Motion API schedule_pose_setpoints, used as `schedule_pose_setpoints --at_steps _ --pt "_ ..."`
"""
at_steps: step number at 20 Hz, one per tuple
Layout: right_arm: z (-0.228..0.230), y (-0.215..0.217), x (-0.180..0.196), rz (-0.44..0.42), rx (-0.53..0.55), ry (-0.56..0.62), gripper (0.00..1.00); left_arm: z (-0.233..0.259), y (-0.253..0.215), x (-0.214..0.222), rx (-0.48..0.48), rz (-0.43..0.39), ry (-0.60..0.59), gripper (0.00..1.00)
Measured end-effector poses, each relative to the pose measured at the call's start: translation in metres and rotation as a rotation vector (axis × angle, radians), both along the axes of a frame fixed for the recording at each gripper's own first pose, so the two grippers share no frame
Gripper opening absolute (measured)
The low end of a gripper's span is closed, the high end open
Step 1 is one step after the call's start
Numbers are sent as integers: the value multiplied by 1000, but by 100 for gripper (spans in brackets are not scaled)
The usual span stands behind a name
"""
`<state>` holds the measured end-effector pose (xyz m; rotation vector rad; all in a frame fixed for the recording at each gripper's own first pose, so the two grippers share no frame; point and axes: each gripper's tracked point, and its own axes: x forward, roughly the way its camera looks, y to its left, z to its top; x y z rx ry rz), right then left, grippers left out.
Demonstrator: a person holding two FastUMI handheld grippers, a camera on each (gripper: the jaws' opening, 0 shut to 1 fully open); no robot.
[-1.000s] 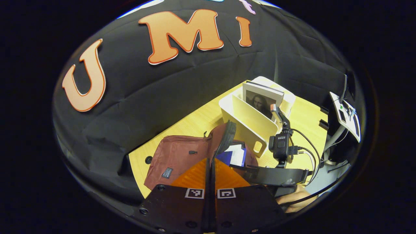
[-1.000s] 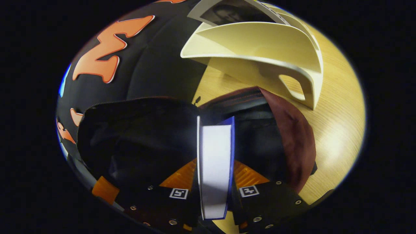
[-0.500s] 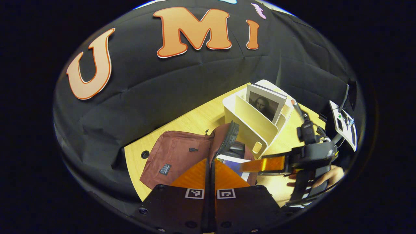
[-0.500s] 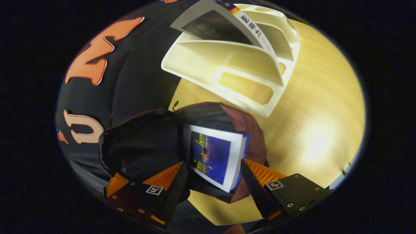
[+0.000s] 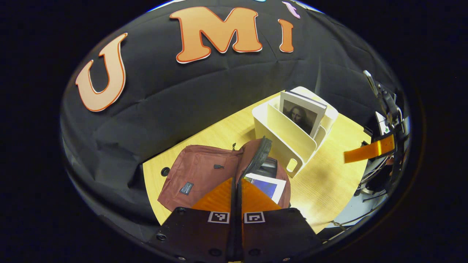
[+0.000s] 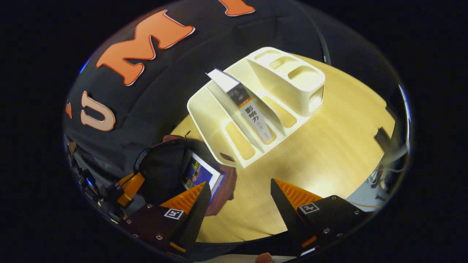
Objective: Open the schoolbag, grab two books from the bookshelf and put them into the schoolbag.
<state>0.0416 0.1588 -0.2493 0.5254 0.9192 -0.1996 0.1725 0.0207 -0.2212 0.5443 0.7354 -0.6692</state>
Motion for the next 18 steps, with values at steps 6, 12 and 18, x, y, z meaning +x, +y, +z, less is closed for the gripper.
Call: schedule_pose_setpoints --at_steps 6,12,18 --pt "80 -43 52 226 -144 22 98 -12 -2 -2 9 83 8 1" --pt "86 -48 150 369 -276 146 98 -9 -3 -5 46 113 -26 1" --pt "25 -53 196 399 -382 340 99 -14 -1 -8 17 126 30 1"
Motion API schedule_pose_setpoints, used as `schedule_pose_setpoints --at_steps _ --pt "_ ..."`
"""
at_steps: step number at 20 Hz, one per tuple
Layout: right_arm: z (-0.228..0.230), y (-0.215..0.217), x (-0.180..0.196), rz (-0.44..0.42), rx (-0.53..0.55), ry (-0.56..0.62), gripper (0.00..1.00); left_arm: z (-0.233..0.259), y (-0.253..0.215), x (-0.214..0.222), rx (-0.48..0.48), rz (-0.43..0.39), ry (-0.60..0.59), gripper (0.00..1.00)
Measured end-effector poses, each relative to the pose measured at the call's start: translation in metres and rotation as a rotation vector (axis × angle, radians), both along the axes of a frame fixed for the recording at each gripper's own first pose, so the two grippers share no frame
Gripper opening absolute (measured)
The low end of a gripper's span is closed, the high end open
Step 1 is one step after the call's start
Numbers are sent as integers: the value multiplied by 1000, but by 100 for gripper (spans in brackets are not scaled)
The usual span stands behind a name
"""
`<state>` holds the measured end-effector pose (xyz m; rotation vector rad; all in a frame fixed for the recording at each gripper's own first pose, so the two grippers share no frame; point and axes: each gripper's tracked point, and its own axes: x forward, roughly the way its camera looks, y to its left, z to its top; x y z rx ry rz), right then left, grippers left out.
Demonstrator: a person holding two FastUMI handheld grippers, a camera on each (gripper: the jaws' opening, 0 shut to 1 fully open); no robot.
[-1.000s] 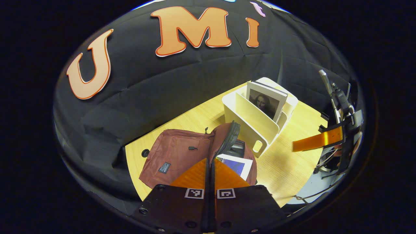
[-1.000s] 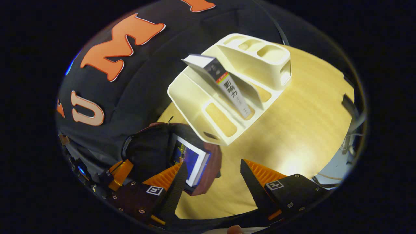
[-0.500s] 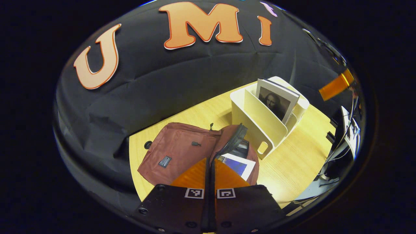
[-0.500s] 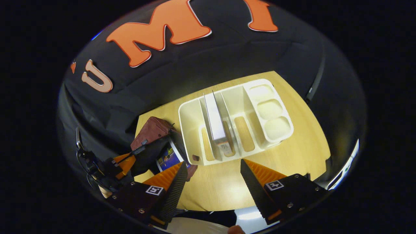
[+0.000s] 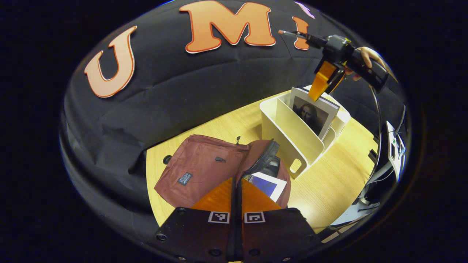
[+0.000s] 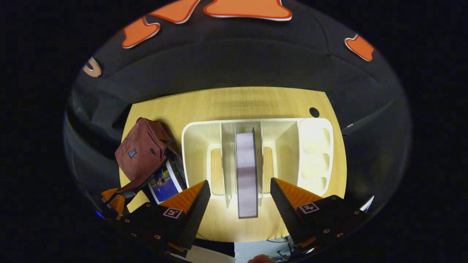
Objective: Open the schoolbag, grab two books from the bookshelf and put them into the schoolbag.
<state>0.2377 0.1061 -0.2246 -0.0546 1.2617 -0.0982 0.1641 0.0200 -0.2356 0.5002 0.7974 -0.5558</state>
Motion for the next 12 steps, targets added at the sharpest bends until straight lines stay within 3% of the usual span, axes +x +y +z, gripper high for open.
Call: schedule_pose_setpoints --at_steps 4,6,10,12 --pt "-33 -4 13 -52 -1 48 99 1 8 3 2 -18 11 1" --pt "-42 -9 15 -70 -10 65 92 2 9 4 1 -24 13 1" --pt "-55 -13 18 -91 -12 83 72 1 12 7 -3 -21 24 1" --pt "-55 -12 20 -108 14 78 51 1 12 8 -4 -21 23 1"
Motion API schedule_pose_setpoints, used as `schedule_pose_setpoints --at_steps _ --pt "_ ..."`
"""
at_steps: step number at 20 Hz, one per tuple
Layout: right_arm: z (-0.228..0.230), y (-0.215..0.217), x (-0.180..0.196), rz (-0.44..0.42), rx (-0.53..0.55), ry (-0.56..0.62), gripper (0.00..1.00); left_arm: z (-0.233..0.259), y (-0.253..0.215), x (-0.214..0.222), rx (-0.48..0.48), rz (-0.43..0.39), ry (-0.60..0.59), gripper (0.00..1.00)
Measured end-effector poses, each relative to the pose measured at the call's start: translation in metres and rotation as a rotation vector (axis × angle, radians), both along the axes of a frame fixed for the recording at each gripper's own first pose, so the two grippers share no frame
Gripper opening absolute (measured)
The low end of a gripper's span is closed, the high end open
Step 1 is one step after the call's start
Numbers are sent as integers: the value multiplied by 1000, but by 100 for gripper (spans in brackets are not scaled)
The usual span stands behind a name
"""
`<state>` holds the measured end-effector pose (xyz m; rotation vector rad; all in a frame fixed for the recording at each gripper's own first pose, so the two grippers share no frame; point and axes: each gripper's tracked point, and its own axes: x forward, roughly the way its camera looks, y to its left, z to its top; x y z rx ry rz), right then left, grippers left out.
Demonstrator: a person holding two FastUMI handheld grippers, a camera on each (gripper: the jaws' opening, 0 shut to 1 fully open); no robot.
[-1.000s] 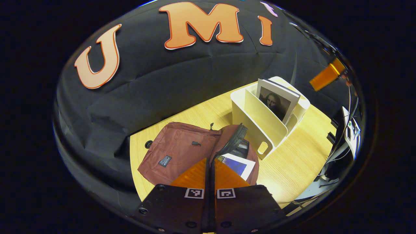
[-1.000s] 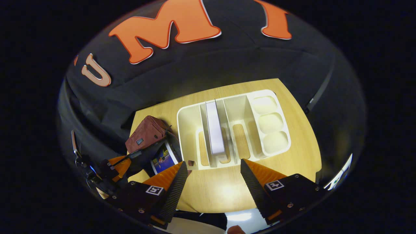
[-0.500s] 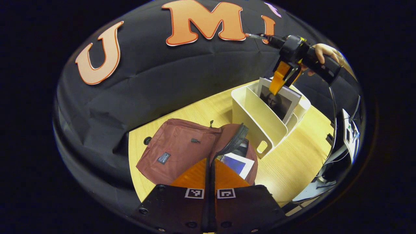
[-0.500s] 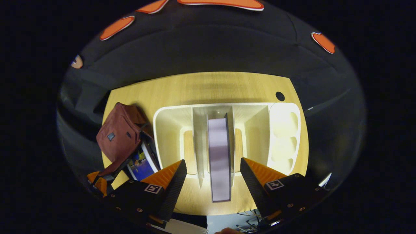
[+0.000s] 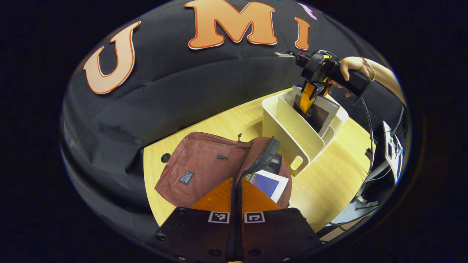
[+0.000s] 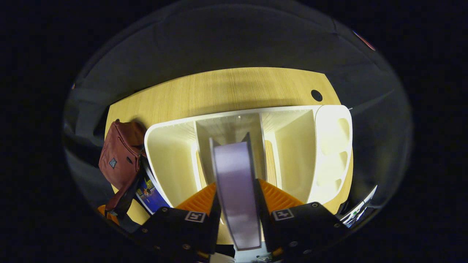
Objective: Open the schoolbag, grab two books from the bookshelf and put them into the schoolbag.
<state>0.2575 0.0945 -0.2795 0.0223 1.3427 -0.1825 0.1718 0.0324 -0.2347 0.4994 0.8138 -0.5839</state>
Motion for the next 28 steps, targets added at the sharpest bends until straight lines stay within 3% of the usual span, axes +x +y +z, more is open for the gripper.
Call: schedule_pose_setpoints --at_steps 1,3,7,15,20,23,26,28 --pt "-4 -3 2 0 -10 -8 41 0 0 0 0 0 0 1" --pt "2 -5 0 -3 -16 -10 39 0 -1 0 0 0 2 1" --pt "26 -1 -1 -29 19 -53 38 0 -2 1 -2 -2 2 1" --pt "129 7 -25 0 10 -177 38 5 0 -3 -11 -6 -15 1" --pt "206 12 -65 -1 10 -310 38 5 1 -2 -20 -6 -17 1" --pt "246 22 -101 -33 67 -393 38 7 -1 -2 -23 -21 -19 1" --pt "255 29 -137 -61 133 -479 37 6 2 -3 -31 -23 -10 1" --pt "239 43 -156 -99 233 -520 38 5 1 -3 -35 -29 -9 1"
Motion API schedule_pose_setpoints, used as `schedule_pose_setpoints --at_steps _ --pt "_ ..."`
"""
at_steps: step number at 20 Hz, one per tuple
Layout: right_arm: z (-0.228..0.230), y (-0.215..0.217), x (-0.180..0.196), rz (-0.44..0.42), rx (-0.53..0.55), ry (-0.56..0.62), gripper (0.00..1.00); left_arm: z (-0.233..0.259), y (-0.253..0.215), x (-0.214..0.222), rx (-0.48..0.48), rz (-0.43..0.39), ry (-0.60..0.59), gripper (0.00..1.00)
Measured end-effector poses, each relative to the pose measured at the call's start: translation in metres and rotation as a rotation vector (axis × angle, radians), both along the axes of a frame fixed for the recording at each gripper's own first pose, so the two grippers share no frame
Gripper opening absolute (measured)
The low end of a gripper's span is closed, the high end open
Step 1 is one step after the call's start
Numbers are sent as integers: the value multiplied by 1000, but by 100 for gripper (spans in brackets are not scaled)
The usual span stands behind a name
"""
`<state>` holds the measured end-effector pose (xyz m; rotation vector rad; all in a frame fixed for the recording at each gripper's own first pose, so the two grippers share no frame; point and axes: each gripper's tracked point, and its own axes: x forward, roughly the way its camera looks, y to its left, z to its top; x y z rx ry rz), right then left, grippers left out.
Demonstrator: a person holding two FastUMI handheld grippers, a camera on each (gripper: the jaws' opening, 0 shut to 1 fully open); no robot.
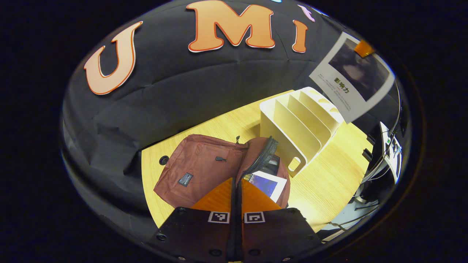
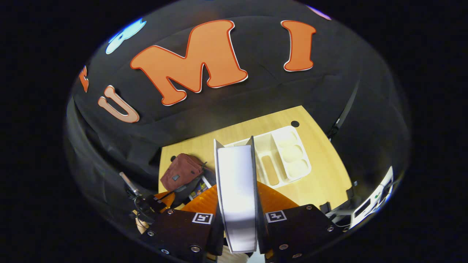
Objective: Open the schoolbag, grab two books from the bookshelf and put them into the schoolbag.
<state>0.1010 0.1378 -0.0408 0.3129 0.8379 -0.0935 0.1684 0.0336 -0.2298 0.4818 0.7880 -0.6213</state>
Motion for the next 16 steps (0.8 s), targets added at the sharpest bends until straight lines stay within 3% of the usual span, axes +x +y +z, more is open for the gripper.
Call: schedule_pose_setpoints --at_steps 6,10,12,16 --pt "-90 55 -41 -82 367 -39 37 2 -4 -1 7 -25 -2 1" --pt "-160 95 -33 -161 580 -63 37 1 -9 -4 0 -36 11 0" --pt "-187 120 -19 -176 650 -68 37 0 -11 -4 8 -51 12 1" --pt "-225 146 13 -223 674 -108 37 7 -13 -4 44 -85 -11 1"
